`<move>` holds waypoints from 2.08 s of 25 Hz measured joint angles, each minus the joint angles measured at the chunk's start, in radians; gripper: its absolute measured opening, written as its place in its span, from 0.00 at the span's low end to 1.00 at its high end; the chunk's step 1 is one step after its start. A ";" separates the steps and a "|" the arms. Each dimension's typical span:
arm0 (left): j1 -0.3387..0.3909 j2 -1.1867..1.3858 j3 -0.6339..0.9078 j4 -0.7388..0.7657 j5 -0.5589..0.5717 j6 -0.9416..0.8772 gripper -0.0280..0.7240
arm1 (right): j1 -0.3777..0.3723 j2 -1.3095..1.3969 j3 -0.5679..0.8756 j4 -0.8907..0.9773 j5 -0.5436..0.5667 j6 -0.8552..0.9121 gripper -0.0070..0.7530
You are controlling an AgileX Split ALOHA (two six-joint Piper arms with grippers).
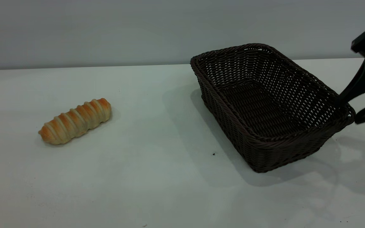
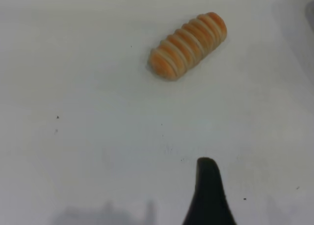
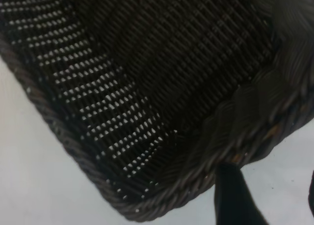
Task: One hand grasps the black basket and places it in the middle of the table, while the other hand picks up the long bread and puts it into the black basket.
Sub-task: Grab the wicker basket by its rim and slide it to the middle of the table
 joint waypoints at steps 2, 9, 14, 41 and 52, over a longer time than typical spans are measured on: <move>0.000 0.000 0.000 0.000 0.002 0.000 0.79 | 0.018 0.027 -0.003 0.013 -0.014 -0.001 0.52; 0.000 0.000 0.000 0.001 0.015 -0.001 0.79 | 0.098 0.107 -0.013 0.067 -0.107 0.000 0.52; 0.000 0.000 0.000 0.002 0.017 -0.001 0.79 | 0.102 0.185 -0.056 0.165 -0.140 0.000 0.52; 0.000 0.000 0.000 0.005 0.019 -0.003 0.79 | 0.222 0.279 -0.382 -0.184 0.061 0.147 0.13; 0.000 0.000 0.000 0.005 0.041 -0.003 0.79 | 0.411 0.417 -0.664 -0.636 0.198 0.459 0.13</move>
